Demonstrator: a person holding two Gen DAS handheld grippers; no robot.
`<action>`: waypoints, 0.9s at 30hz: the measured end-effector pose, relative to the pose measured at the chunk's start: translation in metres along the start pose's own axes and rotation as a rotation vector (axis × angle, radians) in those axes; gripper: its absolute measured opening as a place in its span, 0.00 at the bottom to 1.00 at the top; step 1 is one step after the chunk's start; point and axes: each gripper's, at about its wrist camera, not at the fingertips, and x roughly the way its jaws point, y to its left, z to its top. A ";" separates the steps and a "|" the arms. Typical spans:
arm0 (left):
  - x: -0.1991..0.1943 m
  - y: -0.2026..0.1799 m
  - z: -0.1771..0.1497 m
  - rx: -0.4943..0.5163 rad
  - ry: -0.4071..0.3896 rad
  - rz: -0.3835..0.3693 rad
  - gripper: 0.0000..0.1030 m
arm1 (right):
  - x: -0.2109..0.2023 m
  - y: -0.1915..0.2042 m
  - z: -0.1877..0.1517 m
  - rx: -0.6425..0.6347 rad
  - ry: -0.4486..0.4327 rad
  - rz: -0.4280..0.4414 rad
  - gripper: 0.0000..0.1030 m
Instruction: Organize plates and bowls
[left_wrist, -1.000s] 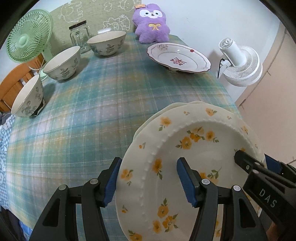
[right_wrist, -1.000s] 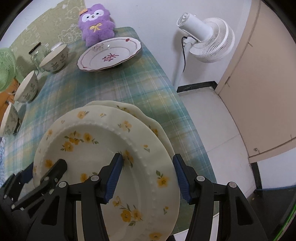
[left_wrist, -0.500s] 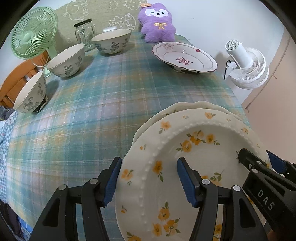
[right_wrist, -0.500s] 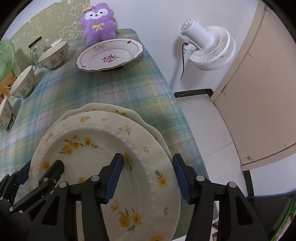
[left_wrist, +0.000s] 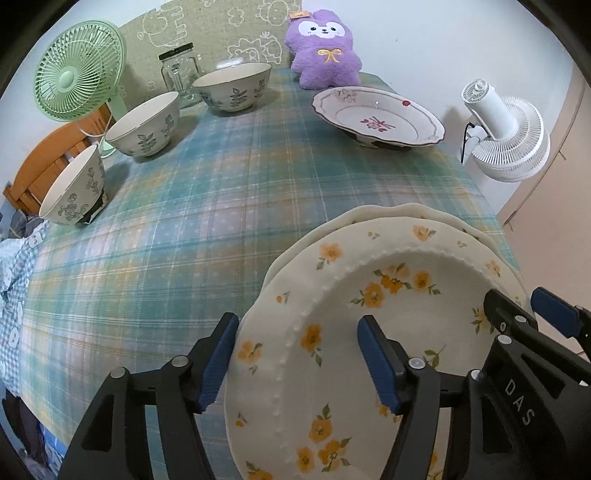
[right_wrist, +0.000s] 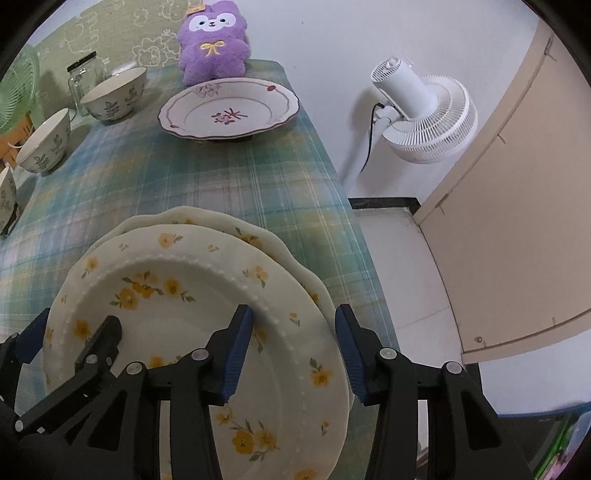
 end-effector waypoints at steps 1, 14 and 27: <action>0.000 0.000 0.000 -0.003 -0.002 0.003 0.68 | 0.001 -0.001 0.001 -0.002 -0.003 0.006 0.50; 0.006 -0.003 0.012 -0.030 0.011 0.016 0.79 | 0.012 -0.018 0.016 0.021 0.009 0.107 0.57; -0.036 0.009 0.062 -0.049 -0.078 -0.002 0.83 | -0.020 -0.029 0.064 0.018 -0.052 0.292 0.60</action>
